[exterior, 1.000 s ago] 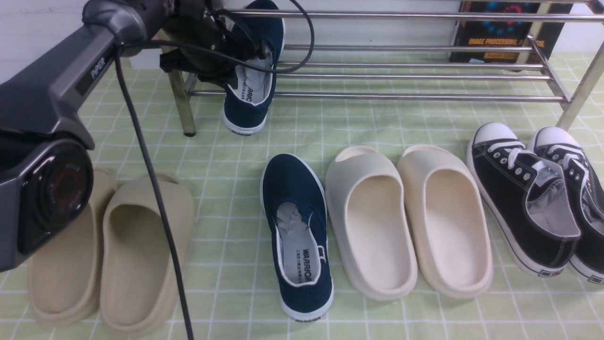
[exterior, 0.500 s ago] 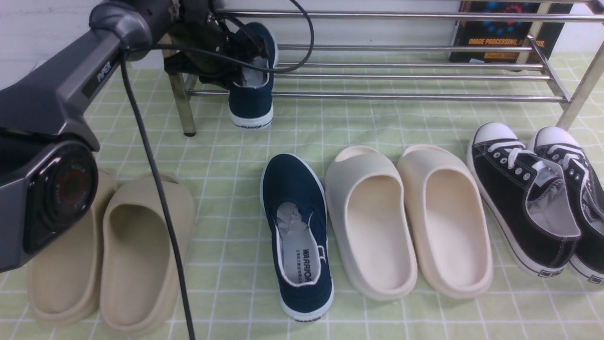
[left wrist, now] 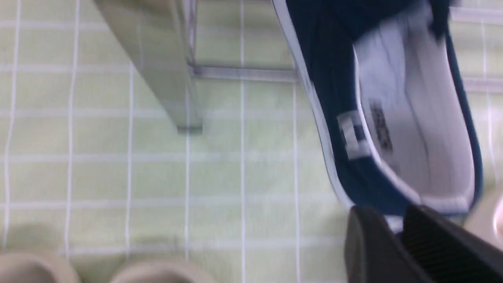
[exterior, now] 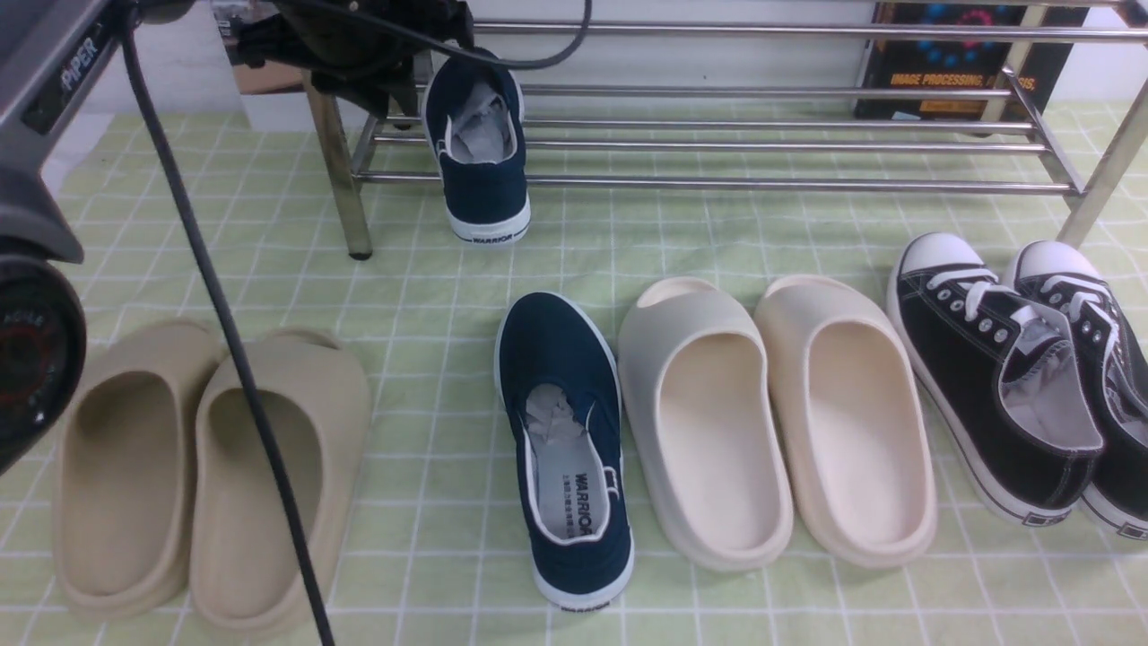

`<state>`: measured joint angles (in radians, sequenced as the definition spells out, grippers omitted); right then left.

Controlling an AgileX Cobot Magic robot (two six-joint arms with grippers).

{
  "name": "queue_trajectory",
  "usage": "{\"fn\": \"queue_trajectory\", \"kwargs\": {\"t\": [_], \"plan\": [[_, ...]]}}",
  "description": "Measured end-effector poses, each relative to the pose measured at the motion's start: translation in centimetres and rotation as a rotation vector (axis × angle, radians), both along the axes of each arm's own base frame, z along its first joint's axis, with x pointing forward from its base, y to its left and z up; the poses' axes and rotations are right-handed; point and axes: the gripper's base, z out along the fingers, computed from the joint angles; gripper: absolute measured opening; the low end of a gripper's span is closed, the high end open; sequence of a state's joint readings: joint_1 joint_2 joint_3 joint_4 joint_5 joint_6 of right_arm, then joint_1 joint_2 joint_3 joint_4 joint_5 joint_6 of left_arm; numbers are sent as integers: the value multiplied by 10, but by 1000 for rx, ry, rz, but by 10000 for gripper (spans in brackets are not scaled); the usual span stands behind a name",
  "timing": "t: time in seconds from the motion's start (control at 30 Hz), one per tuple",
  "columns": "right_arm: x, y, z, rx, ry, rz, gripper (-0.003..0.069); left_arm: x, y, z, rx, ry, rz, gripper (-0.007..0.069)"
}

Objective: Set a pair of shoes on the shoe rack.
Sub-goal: Use the left arm to put a shoe into the shoe rack

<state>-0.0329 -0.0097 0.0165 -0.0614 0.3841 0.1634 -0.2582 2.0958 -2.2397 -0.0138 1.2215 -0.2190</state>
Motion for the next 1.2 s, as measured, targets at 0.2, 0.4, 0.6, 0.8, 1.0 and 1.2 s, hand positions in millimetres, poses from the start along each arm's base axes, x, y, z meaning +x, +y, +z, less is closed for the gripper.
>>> {"fn": "queue_trajectory", "kwargs": {"t": [0.2,0.4,0.6,0.8,1.0,1.2], "plan": [[0,0,0,0,0,0,246,-17,-43,-35,50,123,-145,-13],[0,0,0,0,0,0,246,-10,-54,-90,76,184,-150,-13],[0,0,0,0,0,0,246,5,-34,-100,112,133,-9,-13],[0,0,0,0,0,0,246,17,-27,-95,110,13,60,-13],[0,0,0,0,0,0,246,19,-23,-94,106,0,86,-13],[0,0,0,0,0,0,246,8,-19,-98,142,125,102,-13]]}}
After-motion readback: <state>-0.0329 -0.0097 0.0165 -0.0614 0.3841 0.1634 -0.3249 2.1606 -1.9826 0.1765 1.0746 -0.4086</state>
